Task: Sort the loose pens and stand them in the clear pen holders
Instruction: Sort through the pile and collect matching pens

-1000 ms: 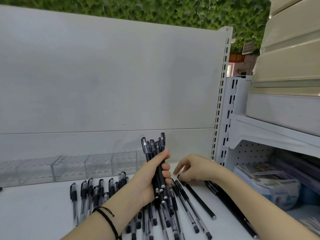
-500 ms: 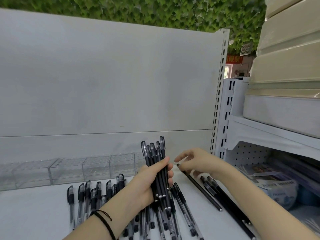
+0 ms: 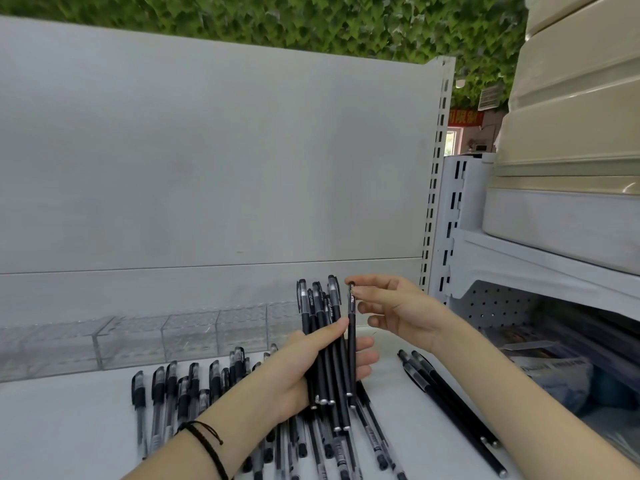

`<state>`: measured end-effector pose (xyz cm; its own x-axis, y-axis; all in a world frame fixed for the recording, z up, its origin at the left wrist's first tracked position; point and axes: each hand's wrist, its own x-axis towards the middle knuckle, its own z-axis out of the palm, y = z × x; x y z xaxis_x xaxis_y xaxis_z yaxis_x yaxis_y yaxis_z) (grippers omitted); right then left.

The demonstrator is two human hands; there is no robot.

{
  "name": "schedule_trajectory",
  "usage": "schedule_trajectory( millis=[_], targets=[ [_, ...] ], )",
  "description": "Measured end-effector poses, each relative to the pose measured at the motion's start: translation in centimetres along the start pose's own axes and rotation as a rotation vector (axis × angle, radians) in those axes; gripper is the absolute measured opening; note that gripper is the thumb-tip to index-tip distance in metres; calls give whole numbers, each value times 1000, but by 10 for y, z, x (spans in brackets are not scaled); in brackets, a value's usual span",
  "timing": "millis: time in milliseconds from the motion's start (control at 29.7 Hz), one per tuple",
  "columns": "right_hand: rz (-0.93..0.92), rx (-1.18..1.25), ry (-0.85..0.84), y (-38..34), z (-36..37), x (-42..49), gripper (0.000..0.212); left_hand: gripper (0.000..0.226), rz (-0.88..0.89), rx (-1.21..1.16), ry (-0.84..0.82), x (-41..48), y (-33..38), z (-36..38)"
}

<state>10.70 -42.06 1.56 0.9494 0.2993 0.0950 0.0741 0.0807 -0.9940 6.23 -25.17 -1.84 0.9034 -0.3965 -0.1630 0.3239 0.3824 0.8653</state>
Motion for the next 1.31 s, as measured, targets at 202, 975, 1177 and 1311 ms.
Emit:
schedule_trajectory(
  millis=[202,975,1177,1311],
  targets=[
    [-45,-141,20,1,3,-3,25,21,19,69,-39,-2,-2,0],
    [-318,-162,-44,-2,15,-8,33,7,149,91,-71,-7,3,4],
    [-441,-79,-23,-8,12,-8,32,12,191,121,-65,-3,17,21],
    [-511,-67,40,-13,5,-10,33,4,328,275,-48,17,23,32]
  ],
)
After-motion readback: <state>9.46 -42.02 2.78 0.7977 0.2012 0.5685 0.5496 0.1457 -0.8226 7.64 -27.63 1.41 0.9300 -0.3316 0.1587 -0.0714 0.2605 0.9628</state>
